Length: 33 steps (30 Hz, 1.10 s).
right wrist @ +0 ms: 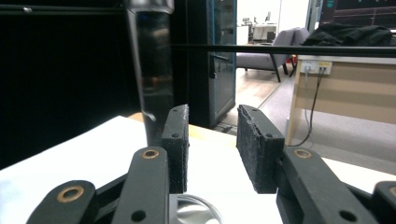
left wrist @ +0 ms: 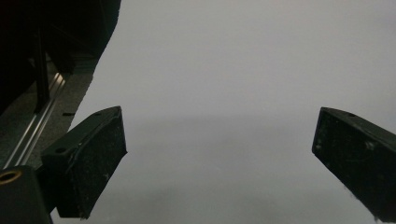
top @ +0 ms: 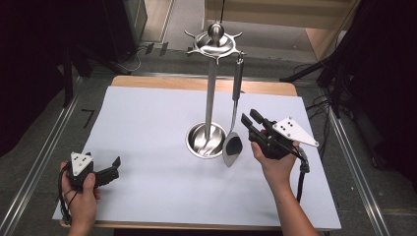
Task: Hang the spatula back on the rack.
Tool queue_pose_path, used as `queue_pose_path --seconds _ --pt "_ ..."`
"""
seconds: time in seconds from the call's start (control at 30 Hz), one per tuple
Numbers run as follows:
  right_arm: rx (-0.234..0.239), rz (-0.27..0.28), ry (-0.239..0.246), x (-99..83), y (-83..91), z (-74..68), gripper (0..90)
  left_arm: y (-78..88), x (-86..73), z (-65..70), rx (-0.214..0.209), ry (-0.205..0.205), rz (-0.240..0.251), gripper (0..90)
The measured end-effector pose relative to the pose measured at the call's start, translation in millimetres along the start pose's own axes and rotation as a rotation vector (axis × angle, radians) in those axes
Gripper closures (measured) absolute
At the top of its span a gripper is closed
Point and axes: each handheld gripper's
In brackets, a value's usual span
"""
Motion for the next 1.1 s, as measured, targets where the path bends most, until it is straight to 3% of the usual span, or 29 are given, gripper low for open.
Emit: queue_pose_path --seconds 0.23,0.37,0.53,0.6,0.73,1.1 --pt "-0.045 -0.018 -0.009 -9.9 10.9 12.3 59.0 0.3 0.1 0.3 0.002 -0.002 -0.004 3.8" --pt "-0.077 -0.033 -0.022 -18.8 18.8 22.5 48.3 0.2 0.1 0.5 0.003 -0.001 -0.003 3.8" --pt "-0.106 -0.047 -0.039 -24.7 23.8 30.9 41.5 0.3 0.1 0.5 0.003 -0.001 -0.004 3.7" --pt "-0.133 -0.075 -0.037 -30.3 25.5 36.9 31.3 0.4 0.0 0.4 0.004 0.000 -0.002 3.8" --pt "-0.174 -0.122 -0.038 -36.3 27.7 43.5 22.6 0.4 0.0 0.4 0.004 0.000 -0.002 3.7" --pt "-0.261 -0.187 -0.074 -53.2 41.4 63.3 16.8 0.1 0.0 0.9 0.006 -0.005 -0.003 3.8"
Point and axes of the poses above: each handheld gripper's, and its own axes: y roughly backward along the jaws, x roughly out of its top, z roughly to its right, and after that the axes turned 5 degrees about x, right-handed
